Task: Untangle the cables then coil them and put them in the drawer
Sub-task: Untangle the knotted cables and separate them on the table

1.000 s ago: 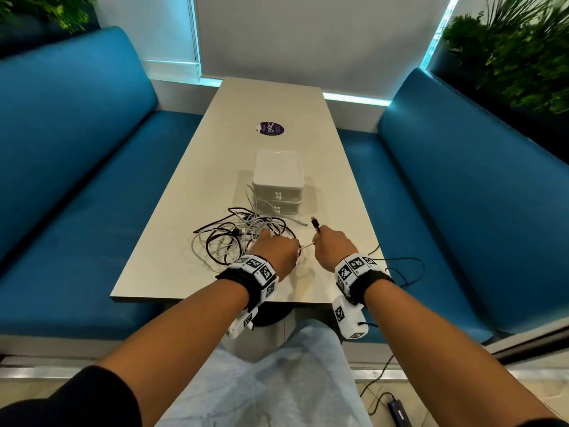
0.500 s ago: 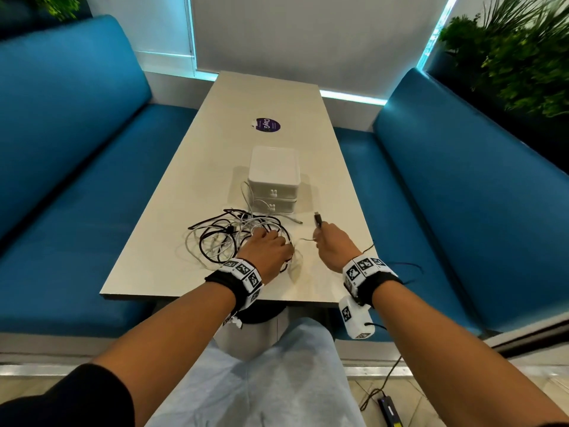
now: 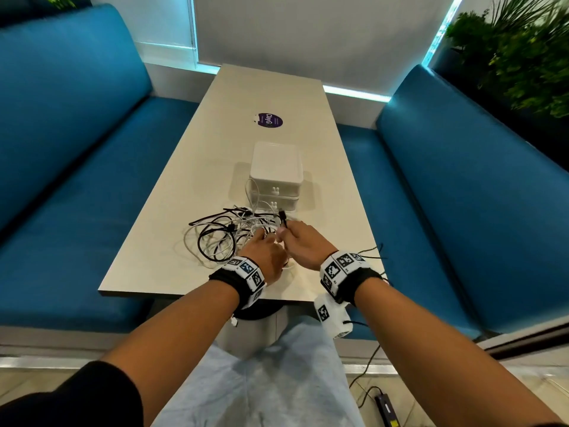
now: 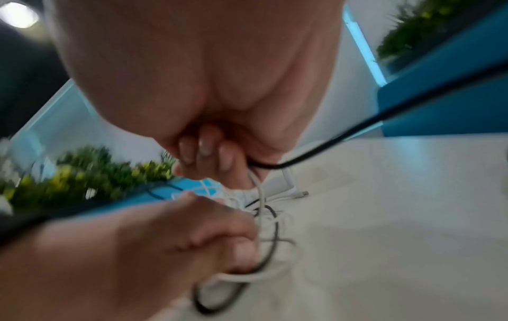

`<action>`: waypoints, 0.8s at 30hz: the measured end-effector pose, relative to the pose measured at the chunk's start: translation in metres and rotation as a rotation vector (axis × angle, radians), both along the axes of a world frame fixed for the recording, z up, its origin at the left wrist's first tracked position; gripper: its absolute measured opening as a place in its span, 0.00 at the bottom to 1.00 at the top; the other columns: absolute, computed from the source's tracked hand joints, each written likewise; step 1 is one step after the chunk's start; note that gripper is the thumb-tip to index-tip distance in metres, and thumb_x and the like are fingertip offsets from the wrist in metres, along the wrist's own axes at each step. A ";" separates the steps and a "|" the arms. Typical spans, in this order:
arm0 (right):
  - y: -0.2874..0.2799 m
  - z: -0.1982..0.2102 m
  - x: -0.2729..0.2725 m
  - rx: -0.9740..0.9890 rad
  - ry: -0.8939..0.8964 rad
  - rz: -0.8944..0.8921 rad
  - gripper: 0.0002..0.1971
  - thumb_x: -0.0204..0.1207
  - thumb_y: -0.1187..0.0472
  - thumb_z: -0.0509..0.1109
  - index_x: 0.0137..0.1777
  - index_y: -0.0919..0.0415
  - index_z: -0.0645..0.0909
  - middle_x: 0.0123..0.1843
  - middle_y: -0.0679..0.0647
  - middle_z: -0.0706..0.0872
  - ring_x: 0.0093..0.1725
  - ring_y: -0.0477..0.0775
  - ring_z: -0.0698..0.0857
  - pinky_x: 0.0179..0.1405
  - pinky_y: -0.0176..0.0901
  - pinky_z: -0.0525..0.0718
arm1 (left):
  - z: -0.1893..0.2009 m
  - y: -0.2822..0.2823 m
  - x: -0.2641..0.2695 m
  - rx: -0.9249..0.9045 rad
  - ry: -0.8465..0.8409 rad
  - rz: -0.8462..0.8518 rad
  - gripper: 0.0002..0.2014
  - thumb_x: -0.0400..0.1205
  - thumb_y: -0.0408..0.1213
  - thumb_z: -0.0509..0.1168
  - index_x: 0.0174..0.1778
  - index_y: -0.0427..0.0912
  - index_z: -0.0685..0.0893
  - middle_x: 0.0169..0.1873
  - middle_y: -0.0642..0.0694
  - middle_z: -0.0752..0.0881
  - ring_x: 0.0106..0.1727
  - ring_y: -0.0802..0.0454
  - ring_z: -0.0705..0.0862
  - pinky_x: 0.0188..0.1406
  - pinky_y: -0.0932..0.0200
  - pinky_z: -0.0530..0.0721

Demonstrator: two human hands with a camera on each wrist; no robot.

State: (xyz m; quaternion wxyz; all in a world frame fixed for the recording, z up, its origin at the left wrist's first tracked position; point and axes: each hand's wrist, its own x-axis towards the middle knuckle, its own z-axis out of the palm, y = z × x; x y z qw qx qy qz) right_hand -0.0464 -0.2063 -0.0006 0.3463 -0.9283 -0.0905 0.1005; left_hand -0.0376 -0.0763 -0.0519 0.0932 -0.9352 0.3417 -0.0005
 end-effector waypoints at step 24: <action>-0.014 -0.014 -0.008 -0.255 -0.103 -0.047 0.15 0.89 0.54 0.50 0.61 0.64 0.72 0.46 0.69 0.85 0.44 0.71 0.83 0.40 0.54 0.77 | 0.018 0.007 0.013 -0.343 0.000 0.098 0.14 0.85 0.31 0.58 0.65 0.49 0.77 0.55 0.48 0.87 0.55 0.41 0.84 0.54 0.51 0.75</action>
